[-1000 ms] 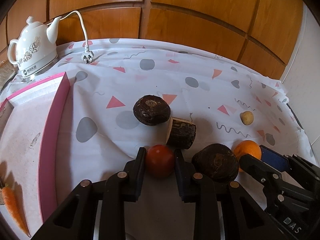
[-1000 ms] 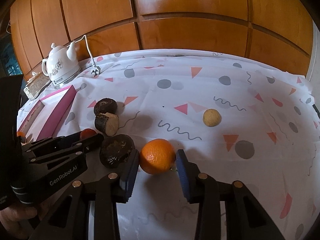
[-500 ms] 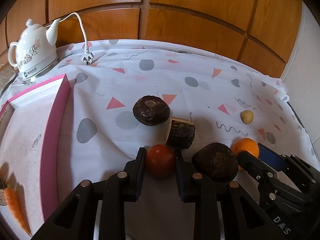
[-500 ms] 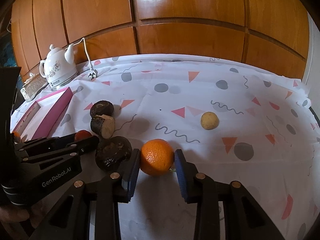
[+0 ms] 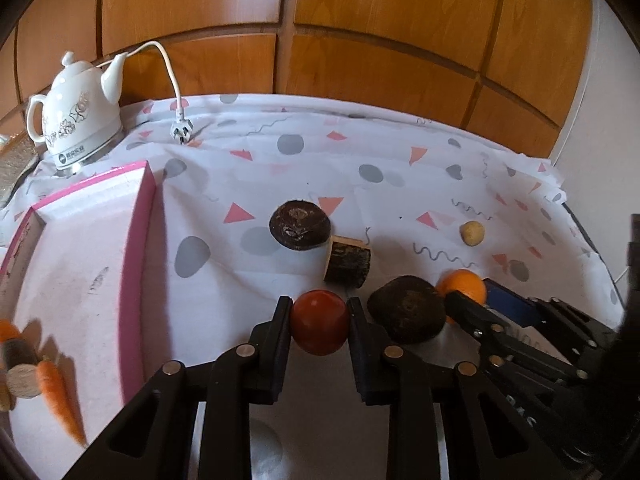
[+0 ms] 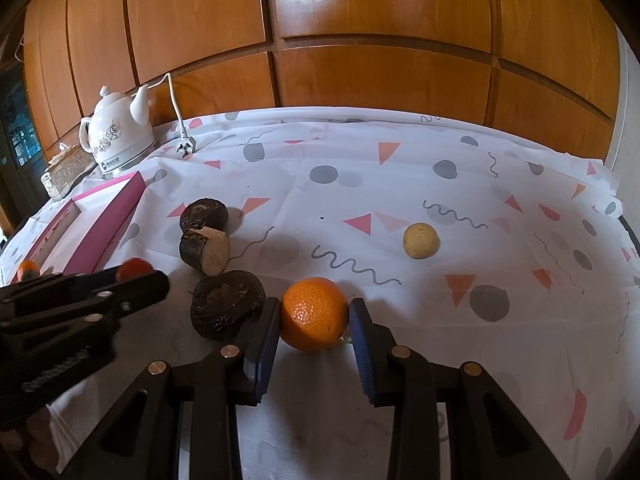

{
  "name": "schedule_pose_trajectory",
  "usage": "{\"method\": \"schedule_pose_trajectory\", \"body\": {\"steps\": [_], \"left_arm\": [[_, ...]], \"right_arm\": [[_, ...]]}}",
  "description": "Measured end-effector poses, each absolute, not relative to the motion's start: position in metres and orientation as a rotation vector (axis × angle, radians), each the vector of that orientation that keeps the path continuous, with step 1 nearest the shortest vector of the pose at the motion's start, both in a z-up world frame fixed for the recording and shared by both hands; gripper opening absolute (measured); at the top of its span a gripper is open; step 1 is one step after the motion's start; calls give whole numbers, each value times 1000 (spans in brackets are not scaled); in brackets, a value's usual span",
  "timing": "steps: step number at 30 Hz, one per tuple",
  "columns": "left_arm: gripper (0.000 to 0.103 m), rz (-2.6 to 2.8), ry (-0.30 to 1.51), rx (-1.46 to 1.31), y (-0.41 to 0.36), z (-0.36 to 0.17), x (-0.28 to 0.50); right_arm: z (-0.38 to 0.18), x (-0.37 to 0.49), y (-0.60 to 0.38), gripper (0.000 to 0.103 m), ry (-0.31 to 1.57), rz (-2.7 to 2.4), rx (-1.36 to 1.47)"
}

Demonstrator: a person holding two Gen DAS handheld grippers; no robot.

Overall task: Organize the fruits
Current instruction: 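Carry the tomato into the tray and open the left tool while the right tool holds the orange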

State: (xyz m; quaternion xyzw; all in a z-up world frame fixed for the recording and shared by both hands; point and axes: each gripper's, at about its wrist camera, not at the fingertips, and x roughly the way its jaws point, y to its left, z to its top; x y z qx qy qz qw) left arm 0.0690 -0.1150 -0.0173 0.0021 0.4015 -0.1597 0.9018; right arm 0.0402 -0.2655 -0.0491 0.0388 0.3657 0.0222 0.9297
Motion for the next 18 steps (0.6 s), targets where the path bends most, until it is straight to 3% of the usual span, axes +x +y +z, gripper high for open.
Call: {"method": "schedule_pose_trajectory", "body": {"steps": [18], "left_arm": [[27,-213,709,-60,-39,40,52]], "right_arm": [[-49,40,-262,35,753,36,53]]}}
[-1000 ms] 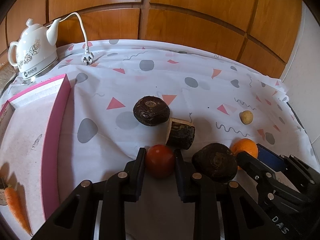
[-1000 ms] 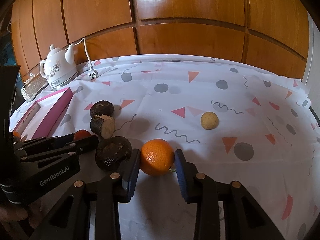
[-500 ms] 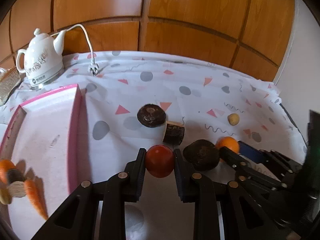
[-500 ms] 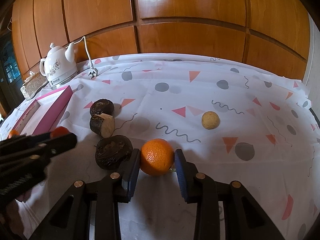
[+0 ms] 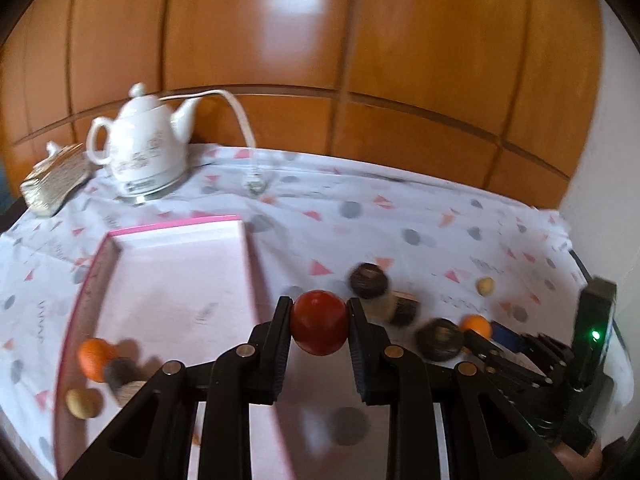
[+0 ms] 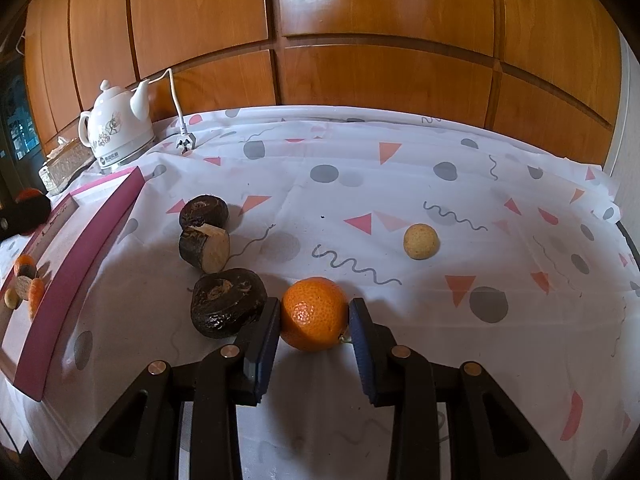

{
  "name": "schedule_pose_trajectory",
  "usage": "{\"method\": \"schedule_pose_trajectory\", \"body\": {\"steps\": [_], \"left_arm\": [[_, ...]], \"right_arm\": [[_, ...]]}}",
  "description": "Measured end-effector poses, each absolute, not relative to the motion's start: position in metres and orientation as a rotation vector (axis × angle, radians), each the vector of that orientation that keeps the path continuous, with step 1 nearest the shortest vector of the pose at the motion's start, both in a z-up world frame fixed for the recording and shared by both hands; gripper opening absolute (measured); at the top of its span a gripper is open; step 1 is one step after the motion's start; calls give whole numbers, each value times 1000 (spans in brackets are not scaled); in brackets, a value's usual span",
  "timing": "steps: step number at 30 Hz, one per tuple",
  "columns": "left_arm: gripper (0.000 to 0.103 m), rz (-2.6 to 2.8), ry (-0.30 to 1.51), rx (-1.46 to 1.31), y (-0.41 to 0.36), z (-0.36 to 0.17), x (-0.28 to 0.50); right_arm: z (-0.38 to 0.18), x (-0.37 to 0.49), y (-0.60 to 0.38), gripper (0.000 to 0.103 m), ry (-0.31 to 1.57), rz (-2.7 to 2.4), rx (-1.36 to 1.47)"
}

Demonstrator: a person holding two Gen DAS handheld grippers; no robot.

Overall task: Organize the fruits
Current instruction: 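Carry the tomato into the tray and open the left tool while the right tool holds the orange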

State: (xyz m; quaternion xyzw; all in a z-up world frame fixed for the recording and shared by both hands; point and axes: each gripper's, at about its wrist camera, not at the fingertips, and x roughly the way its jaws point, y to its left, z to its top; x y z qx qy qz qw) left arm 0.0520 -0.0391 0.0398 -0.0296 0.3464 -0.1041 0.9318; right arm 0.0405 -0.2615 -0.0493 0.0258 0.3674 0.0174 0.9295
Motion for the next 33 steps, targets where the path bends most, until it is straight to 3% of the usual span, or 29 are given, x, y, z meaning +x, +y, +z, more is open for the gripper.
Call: {"method": "schedule_pose_trajectory", "body": {"steps": [17,19,23,25,33], "left_arm": [[28,64,785,-108,51,8,93],[40,75,792,-108,52,6,94],[48,79,780,-110,51,8,90],[60,84,771,-122,52,9,86],[70,79,754,-149,51,13,67]], "right_arm": [[-48,41,-260,35,755,33,42],[-49,41,-260,35,755,33,43],[-48,41,-260,35,755,33,43],[-48,41,-260,35,755,33,43],[-49,41,-260,35,755,34,45]]}}
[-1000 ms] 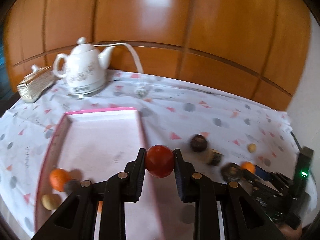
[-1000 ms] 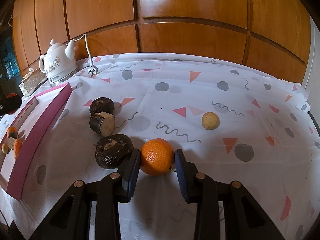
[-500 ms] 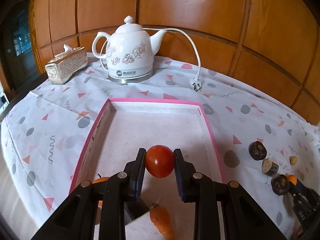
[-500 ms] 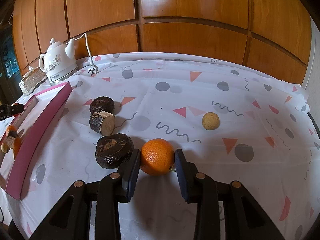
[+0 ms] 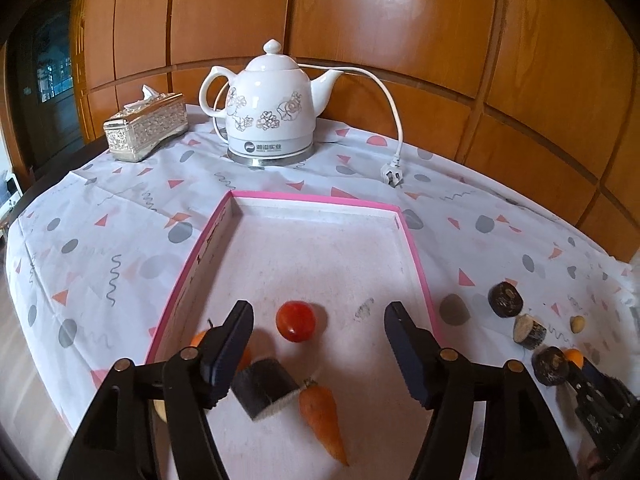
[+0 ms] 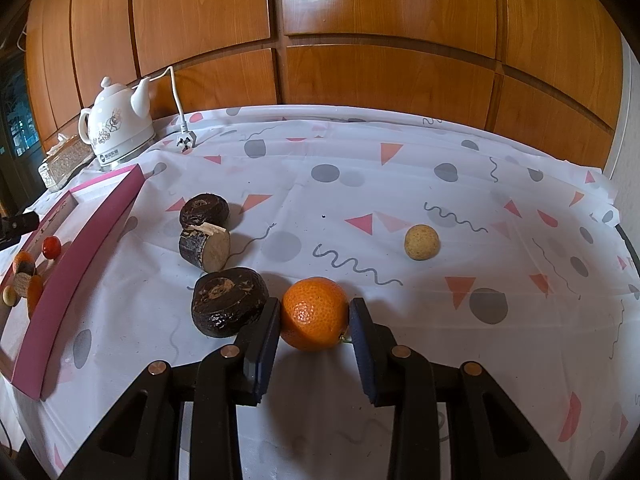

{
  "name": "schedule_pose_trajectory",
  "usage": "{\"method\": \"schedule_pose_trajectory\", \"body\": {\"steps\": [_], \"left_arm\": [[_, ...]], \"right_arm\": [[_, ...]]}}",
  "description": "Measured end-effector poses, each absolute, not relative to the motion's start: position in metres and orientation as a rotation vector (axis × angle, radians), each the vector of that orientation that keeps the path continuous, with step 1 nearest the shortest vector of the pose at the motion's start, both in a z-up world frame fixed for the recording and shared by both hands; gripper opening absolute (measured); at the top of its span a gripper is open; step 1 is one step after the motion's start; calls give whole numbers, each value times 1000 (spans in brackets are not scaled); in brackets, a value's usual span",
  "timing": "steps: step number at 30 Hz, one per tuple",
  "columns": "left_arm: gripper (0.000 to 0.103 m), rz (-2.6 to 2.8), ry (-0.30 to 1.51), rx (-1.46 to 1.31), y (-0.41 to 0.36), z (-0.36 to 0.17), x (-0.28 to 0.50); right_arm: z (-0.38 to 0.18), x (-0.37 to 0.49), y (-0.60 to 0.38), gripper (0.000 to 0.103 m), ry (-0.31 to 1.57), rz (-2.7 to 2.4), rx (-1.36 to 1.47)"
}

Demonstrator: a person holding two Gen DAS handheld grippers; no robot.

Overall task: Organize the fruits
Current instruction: 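Carry the tomato into the tray and open the left tool while the right tool holds the orange, then carry the large orange into the pink tray and open the right tool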

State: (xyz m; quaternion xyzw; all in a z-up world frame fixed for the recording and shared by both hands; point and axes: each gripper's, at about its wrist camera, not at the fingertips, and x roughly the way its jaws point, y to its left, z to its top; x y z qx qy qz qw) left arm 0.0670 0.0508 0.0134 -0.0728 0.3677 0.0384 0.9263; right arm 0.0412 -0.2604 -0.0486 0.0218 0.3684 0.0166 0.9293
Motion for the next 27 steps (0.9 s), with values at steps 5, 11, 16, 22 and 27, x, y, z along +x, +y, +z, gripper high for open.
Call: {"method": "schedule_pose_trajectory", "body": {"steps": [5,11,16,22,27], "left_arm": [[76,76,745,-138,48,15,54],[76,78,742,-125,50,17,46],[77,98,747,-131,54,15,45],[77,95,750,-132,58,16,42],[79,100,745,-133,64,16,37]], "right_arm": [[-47,41,-262,34,756,40,55],[-32,30,-263,34,734,43,77],[-13,18,-245,34,699,107,65],[3,21,-192,34,695,294,26],[11,33,-149,34,705,426,9]]}}
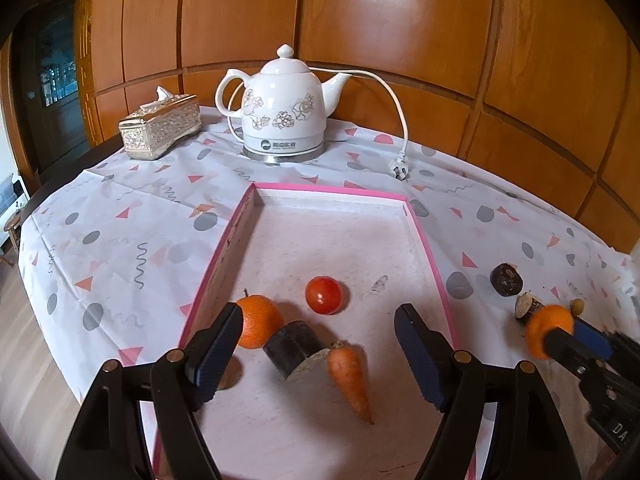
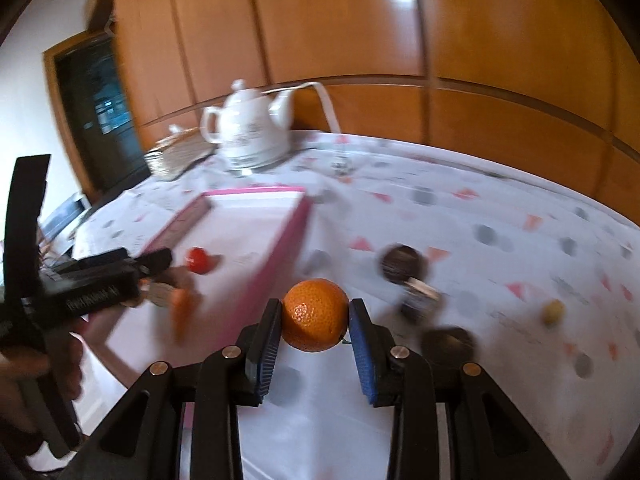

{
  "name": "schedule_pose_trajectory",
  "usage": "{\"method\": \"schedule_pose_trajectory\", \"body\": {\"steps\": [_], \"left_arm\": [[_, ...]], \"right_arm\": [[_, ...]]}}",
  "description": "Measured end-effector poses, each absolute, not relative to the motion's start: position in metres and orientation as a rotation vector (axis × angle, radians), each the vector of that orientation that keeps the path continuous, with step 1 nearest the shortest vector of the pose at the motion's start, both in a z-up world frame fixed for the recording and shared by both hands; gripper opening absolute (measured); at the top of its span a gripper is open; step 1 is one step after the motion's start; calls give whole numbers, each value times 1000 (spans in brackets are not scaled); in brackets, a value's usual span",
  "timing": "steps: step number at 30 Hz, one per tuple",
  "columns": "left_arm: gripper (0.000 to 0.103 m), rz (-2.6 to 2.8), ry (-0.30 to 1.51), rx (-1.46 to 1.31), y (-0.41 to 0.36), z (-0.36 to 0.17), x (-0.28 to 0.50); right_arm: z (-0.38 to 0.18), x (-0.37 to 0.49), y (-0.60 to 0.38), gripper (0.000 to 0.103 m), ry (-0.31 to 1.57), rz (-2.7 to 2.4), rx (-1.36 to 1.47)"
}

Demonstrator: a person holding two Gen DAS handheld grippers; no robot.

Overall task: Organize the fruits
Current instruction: 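Carry the large orange into the pink tray and open the right tool, then move both tools back toward the remaining produce on the cloth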

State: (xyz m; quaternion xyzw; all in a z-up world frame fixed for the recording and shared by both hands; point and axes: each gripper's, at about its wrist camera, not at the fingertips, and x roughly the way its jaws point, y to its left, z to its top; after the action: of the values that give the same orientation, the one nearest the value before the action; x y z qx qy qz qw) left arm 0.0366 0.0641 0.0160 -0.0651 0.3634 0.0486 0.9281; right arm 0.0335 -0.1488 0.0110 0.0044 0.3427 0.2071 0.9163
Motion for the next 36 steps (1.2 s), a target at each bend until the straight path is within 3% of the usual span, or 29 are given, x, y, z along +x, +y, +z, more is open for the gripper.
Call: {"method": "schedule_pose_trajectory", "body": {"steps": [14,21,36], "left_arm": [[78,134,740,-153,87,11,25],[78,132,739,-166,90,10,21],[79,65,720,-140,71,18,17]], "right_arm": [[1,54,-72,36,776,539,0],[4,53,-71,41,761,524,12],[11,31,-112,41,716,371,62]]}}
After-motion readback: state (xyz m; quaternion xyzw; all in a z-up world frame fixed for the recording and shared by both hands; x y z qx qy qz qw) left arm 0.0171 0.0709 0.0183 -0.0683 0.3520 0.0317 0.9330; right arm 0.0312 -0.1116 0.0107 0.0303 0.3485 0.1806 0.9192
